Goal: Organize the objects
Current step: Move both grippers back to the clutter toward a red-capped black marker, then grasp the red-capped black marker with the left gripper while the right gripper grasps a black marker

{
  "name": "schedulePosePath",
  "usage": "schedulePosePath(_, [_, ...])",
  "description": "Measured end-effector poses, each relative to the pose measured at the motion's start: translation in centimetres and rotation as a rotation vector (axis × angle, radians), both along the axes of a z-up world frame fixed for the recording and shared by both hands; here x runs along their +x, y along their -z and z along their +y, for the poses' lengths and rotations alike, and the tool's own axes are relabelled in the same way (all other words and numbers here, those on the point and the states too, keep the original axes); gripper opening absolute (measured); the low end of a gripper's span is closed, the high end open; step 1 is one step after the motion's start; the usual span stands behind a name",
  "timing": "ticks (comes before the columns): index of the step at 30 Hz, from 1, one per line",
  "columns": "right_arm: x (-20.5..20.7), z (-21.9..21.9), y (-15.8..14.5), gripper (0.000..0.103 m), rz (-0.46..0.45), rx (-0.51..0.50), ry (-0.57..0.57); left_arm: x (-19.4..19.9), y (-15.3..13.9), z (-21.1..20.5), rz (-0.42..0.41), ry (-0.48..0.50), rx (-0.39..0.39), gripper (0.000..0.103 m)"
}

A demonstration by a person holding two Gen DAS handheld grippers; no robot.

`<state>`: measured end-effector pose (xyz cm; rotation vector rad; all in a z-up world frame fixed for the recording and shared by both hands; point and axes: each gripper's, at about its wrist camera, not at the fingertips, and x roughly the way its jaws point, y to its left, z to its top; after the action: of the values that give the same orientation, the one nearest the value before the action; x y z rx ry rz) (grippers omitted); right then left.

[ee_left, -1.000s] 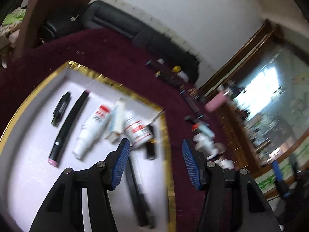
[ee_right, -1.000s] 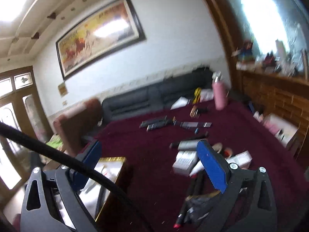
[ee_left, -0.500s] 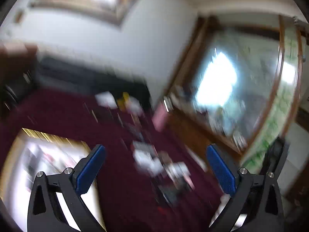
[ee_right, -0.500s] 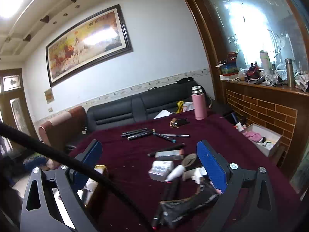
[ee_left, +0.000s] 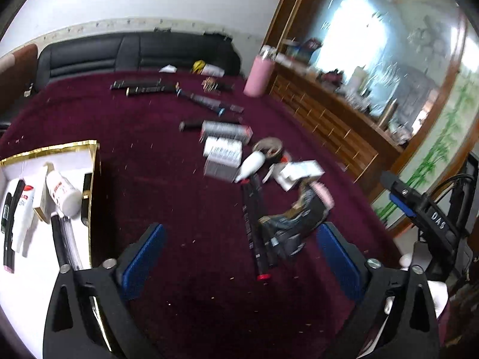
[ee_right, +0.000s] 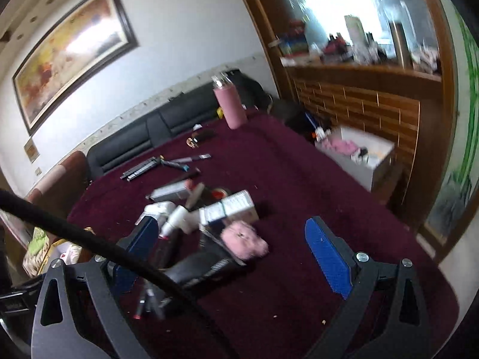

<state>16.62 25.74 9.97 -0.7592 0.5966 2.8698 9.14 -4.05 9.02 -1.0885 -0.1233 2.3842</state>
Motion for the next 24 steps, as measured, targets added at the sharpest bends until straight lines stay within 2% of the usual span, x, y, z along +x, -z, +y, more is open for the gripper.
schedulePosePath(3, [-1.5, 1.3, 1.0, 0.100, -0.019, -0.042, -0.007, -1.5, 1.6, 1.7, -0.029, -0.014, -0.084, 0.082])
schedulePosePath(4, [-1.8, 1.7, 1.6, 0.100, -0.024, -0.058, -0.006, -2.3, 2.2, 2.3, -0.047, -0.022, -0.111, 0.074])
schedulePosePath(5, [-2.3, 2.2, 2.2, 0.100, -0.033, -0.080, -0.009, -3.0, 2.9, 2.8, -0.066, -0.022, -0.125, 0.062])
schedulePosePath(7, [-2.7, 3.0, 3.2, 0.100, -0.052, -0.143, -0.024, -4.3, 4.4, 4.0, -0.117, -0.019, -0.160, 0.051])
schedulePosePath(11, [-2.5, 4.0, 3.7, 0.100, -0.048, -0.215, -0.032, -4.6, 5.4, 6.3, -0.109, 0.014, -0.199, 0.051])
schedulePosePath(20, [-2.4, 3.5, 3.8, 0.100, -0.051, -0.229, -0.069, -6.3, 6.9, 9.1, -0.107, 0.041, -0.365, 0.051])
schedulePosePath(24, [-2.7, 3.5, 4.1, 0.100, -0.068, -0.237, -0.067, -6.2, 7.3, 8.1, -0.117, 0.057, -0.354, 0.050])
